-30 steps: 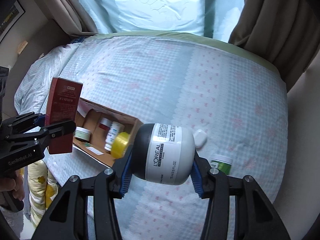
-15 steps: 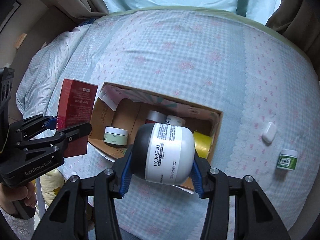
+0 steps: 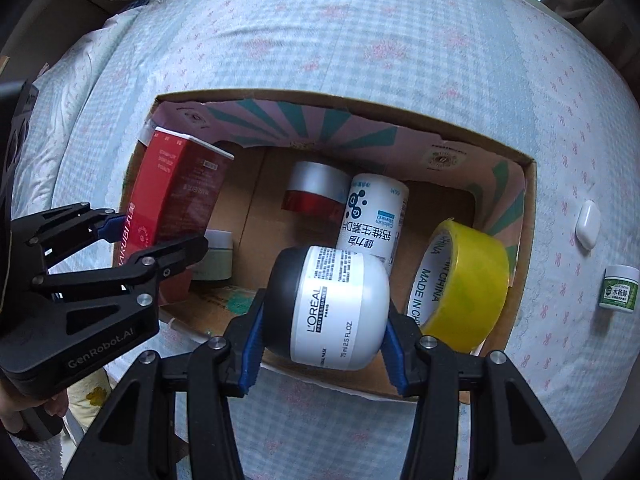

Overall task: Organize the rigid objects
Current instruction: 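Open both tools to drop the red box and L'Oreal jar into the box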

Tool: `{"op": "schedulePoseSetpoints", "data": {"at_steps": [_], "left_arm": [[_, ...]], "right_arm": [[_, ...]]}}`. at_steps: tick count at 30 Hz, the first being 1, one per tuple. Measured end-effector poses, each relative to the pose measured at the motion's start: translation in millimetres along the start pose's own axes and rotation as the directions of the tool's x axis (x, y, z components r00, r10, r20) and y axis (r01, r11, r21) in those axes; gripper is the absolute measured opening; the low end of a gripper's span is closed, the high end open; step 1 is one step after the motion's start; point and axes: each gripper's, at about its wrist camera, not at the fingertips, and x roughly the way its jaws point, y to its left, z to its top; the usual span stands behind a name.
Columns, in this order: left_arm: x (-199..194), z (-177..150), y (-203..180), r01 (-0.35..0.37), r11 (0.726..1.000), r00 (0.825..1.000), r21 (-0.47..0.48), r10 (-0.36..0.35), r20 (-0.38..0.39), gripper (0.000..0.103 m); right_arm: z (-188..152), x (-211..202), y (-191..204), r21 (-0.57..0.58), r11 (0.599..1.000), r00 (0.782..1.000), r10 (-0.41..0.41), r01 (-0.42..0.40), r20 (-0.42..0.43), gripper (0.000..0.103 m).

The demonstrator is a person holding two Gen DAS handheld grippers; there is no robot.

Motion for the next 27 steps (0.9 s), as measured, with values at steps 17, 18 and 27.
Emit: {"op": "schedulePoseSetpoints", "data": {"at_steps": [17, 18, 27], "left_arm": [[5.3, 22.1, 6.6, -0.098, 0.994, 0.995, 0.038, 0.099, -0.018, 0.103], [5.7, 21.8, 5.8, -0.091, 0.995, 0.996, 0.039, 0.092, -0.022, 0.103], [-3.9, 19.2, -5.4, -0.081, 0.996, 0.997, 0.033, 0.081, -0.015, 0.103]], "right_arm": [[-5.4, 2.7, -31.0, 0.064, 0.992, 0.994, 0.105, -0.106, 0.009, 0.103], [-7.0, 0.9, -30.8, 0.052, 0.994, 0.995, 0.095, -0.096, 0.026, 0.103], [-15.3, -4.0, -25.4, -0.002, 0.997, 0.994, 0.079, -0.079, 0.074, 0.103]]}}
